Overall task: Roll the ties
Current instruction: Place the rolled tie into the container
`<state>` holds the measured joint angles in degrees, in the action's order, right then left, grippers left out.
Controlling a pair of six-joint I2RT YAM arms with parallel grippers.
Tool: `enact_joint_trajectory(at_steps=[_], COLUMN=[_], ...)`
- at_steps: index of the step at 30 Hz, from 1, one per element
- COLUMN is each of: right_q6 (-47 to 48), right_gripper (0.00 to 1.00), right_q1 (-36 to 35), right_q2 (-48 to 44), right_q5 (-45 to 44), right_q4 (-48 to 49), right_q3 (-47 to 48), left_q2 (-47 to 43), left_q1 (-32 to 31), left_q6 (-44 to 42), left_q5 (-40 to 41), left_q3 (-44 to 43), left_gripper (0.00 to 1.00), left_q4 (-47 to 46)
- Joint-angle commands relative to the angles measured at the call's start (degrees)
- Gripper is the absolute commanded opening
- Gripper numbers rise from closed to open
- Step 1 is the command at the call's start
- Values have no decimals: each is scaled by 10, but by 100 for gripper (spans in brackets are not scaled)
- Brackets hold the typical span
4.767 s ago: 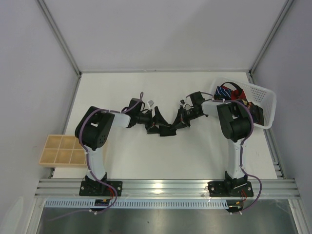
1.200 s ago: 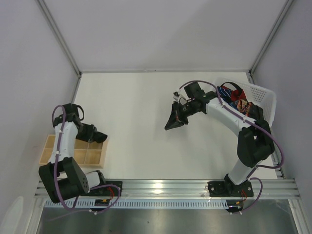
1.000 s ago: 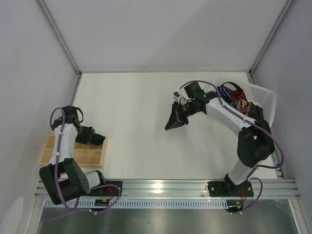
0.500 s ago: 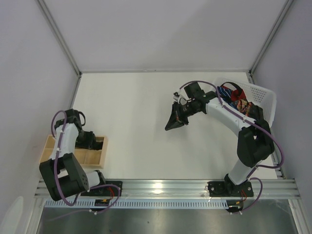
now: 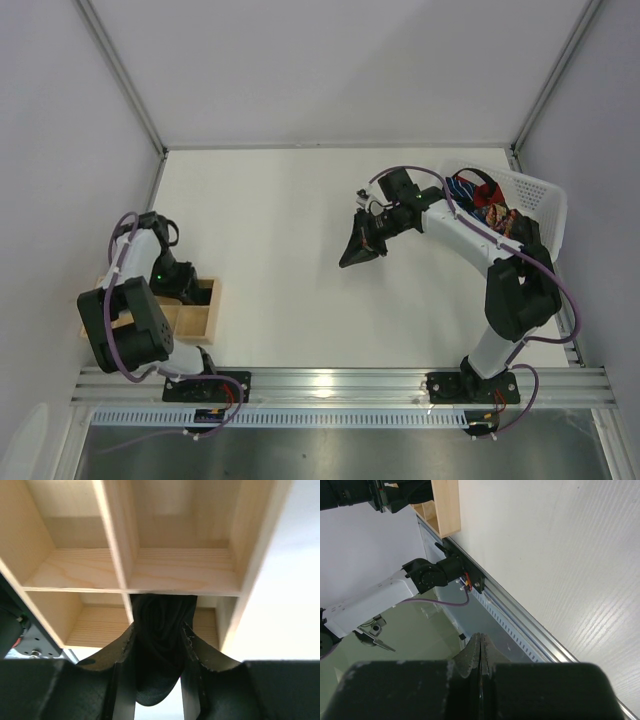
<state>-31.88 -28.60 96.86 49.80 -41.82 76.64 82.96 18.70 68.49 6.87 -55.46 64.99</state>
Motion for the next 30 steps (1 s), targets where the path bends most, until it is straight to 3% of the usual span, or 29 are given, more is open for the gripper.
enact_joint_trajectory(at_steps=[1, 11, 18, 26, 29, 30], right_q6=[4, 4, 5, 3, 2, 2], right_gripper=[0, 0, 0, 0, 0, 0], right_q1=[4, 5, 7, 9, 9, 8], right_q2=[2, 11, 15, 24, 27, 29], right_q5=[3, 6, 6, 9, 10, 11], right_q4=[-6, -7, -7, -7, -5, -6], right_q3=[22, 28, 29, 34, 39, 40], left_q2=[9, 47, 41, 9, -1, -3], left_q1=[-15, -28, -32, -33, -31, -31], left_q6=[39, 51, 65, 67, 63, 65], left_q5=[9, 14, 6, 10, 24, 24], left_q3=[-31, -64, 6, 49, 53, 54], left_gripper=[0, 0, 0, 0, 4, 10], left_q4=[-6, 7, -49, -51, -63, -66])
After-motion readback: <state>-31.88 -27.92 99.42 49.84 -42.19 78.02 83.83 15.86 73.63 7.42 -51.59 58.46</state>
